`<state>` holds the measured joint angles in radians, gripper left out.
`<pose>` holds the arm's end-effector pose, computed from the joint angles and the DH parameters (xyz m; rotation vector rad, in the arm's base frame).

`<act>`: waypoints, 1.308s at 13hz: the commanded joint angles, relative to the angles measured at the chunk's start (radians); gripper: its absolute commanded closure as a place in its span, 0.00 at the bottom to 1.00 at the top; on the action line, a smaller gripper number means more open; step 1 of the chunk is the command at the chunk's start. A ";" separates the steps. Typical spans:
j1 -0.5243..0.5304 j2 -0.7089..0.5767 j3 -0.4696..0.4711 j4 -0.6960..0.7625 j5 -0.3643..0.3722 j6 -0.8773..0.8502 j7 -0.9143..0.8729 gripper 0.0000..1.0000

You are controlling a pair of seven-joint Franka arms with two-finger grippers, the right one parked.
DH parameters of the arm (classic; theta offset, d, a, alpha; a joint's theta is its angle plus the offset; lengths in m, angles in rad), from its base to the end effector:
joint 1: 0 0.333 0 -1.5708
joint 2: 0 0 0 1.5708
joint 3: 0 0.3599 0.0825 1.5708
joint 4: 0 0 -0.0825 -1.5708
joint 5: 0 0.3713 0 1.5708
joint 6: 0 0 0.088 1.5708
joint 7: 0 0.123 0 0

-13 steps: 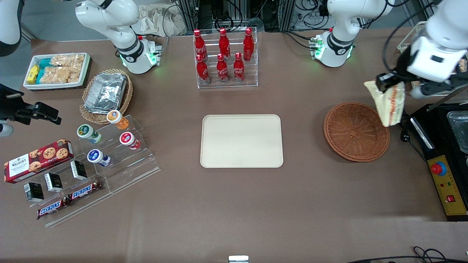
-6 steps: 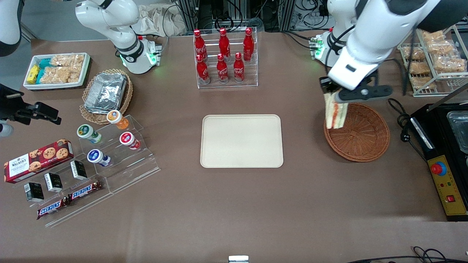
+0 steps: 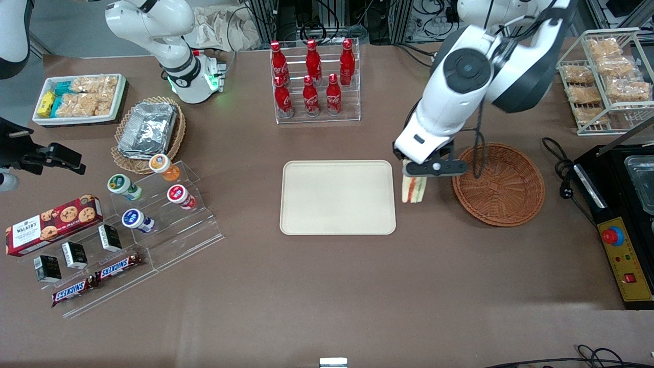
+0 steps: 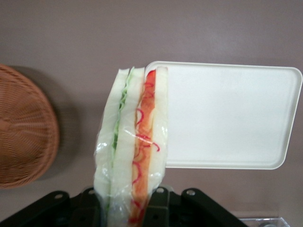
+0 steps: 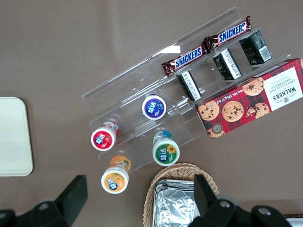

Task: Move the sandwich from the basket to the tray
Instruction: 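Carry the sandwich over the cream tray and lower it onto it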

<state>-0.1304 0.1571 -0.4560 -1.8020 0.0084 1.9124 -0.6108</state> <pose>0.5015 -0.3155 0.4933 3.1067 0.0393 -0.0928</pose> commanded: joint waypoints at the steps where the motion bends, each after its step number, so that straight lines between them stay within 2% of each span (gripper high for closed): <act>1: -0.024 0.070 -0.020 -0.026 0.013 0.098 -0.033 1.00; 3: -0.043 0.145 -0.020 -0.031 0.054 0.170 -0.059 1.00; 9: -0.092 0.363 -0.020 -0.031 0.290 0.344 -0.256 1.00; 11: -0.101 0.398 -0.018 -0.031 0.347 0.361 -0.305 1.00; 15: -0.106 0.433 -0.018 -0.031 0.367 0.387 -0.323 1.00; 16: -0.107 0.441 -0.018 -0.031 0.383 0.389 -0.343 0.86; 17: -0.109 0.444 -0.018 -0.031 0.406 0.389 -0.360 0.31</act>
<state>-0.2311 0.5848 -0.4705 -1.8500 0.3663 2.2906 -0.9164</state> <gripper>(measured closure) 0.767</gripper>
